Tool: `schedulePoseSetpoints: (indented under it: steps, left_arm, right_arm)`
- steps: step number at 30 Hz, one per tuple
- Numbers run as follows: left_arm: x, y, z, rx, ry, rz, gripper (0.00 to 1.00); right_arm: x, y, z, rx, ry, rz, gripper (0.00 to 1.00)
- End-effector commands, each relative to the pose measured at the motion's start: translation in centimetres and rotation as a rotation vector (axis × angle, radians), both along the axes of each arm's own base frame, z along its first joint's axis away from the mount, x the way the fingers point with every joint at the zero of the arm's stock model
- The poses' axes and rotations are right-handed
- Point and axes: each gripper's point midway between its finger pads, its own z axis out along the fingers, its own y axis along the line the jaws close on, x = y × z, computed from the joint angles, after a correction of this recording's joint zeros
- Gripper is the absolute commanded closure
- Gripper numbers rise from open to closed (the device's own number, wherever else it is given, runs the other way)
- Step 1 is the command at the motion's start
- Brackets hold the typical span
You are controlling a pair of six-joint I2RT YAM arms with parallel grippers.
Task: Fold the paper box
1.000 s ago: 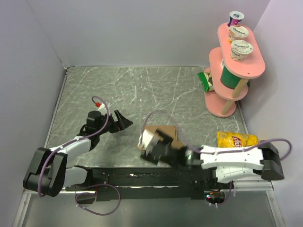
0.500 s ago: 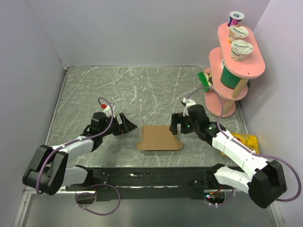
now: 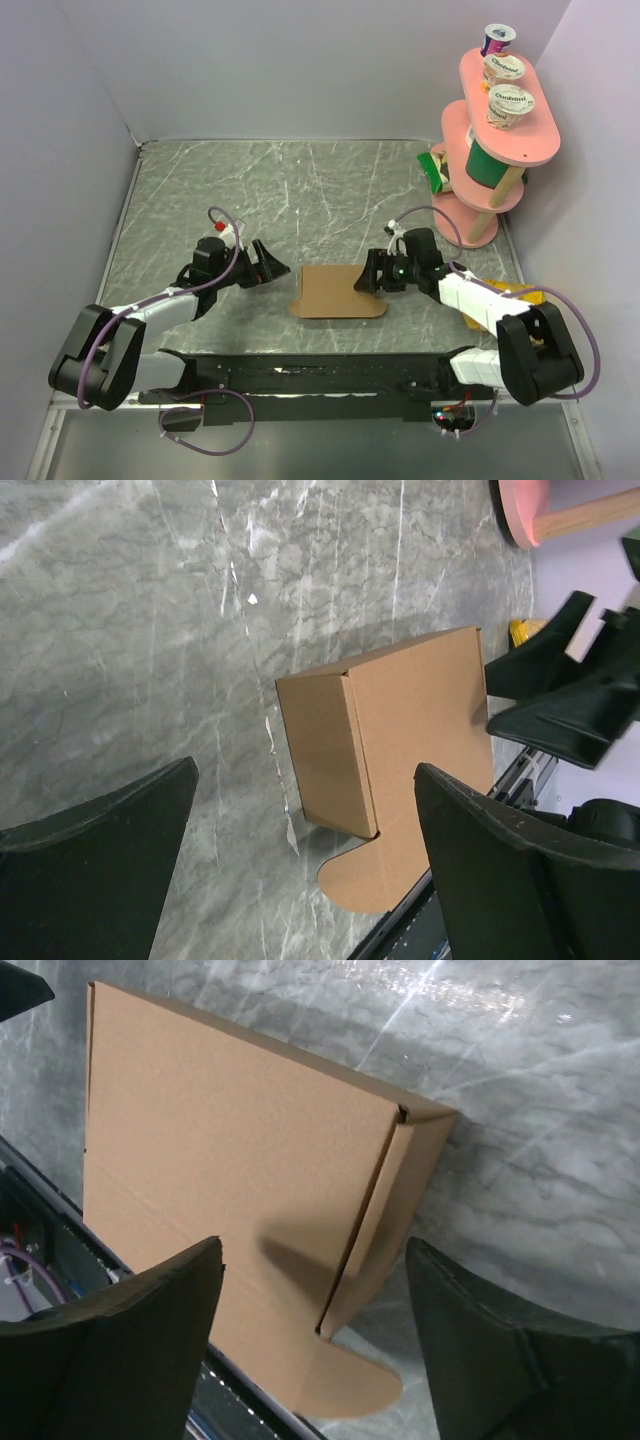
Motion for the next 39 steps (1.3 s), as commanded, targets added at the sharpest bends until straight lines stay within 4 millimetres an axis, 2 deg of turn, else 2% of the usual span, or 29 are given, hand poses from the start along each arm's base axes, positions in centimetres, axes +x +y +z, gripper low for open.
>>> schedulePoseSetpoints:
  steps: [1, 10, 12, 17, 23, 24, 29, 30, 39]
  left_arm:
    - [0.1, -0.7, 1.2, -0.029, -0.026, -0.034, 0.04]
    - [-0.8, -0.8, 1.1, -0.071, -0.015, -0.036, 0.04]
    - [-1.0, -0.9, 1.0, -0.086, -0.003, -0.033, 0.04]
    - [-1.8, -1.2, 1.4, -0.122, 0.004, -0.059, 0.04]
    - [-2.6, -1.2, 2.6, -0.198, 0.0, -0.045, 0.04]
    - [-2.6, -1.3, 2.9, -0.214, -0.015, -0.048, 0.04]
    - [-3.2, -1.5, 2.5, -0.23, 0.003, -0.067, 0.04]
    - [-3.2, -1.5, 2.2, -0.226, 0.012, -0.065, 0.04]
    - [-3.0, -2.1, 0.9, -0.263, 0.061, -0.078, 0.04]
  right_arm:
    - [0.8, 0.9, 0.0, 0.067, -0.019, 0.008, 0.26]
    - [0.5, 1.0, -1.3, 0.119, 0.057, -0.007, 0.5]
    - [0.4, 1.0, -1.6, 0.134, 0.072, -0.013, 0.52]
    - [0.3, 0.7, -1.3, 0.206, 0.1, -0.011, 0.63]
    - [0.7, 0.4, -1.0, 0.25, 0.134, -0.014, 0.66]
    - [0.7, 0.3, -1.1, 0.258, 0.147, -0.018, 0.69]
    - [0.6, 0.0, -1.2, 0.314, 0.183, -0.027, 0.73]
    - [0.7, -0.2, -1.3, 0.305, 0.182, -0.025, 0.76]
    - [1.0, -1.2, -2.4, 0.254, 0.207, -0.097, 0.8]
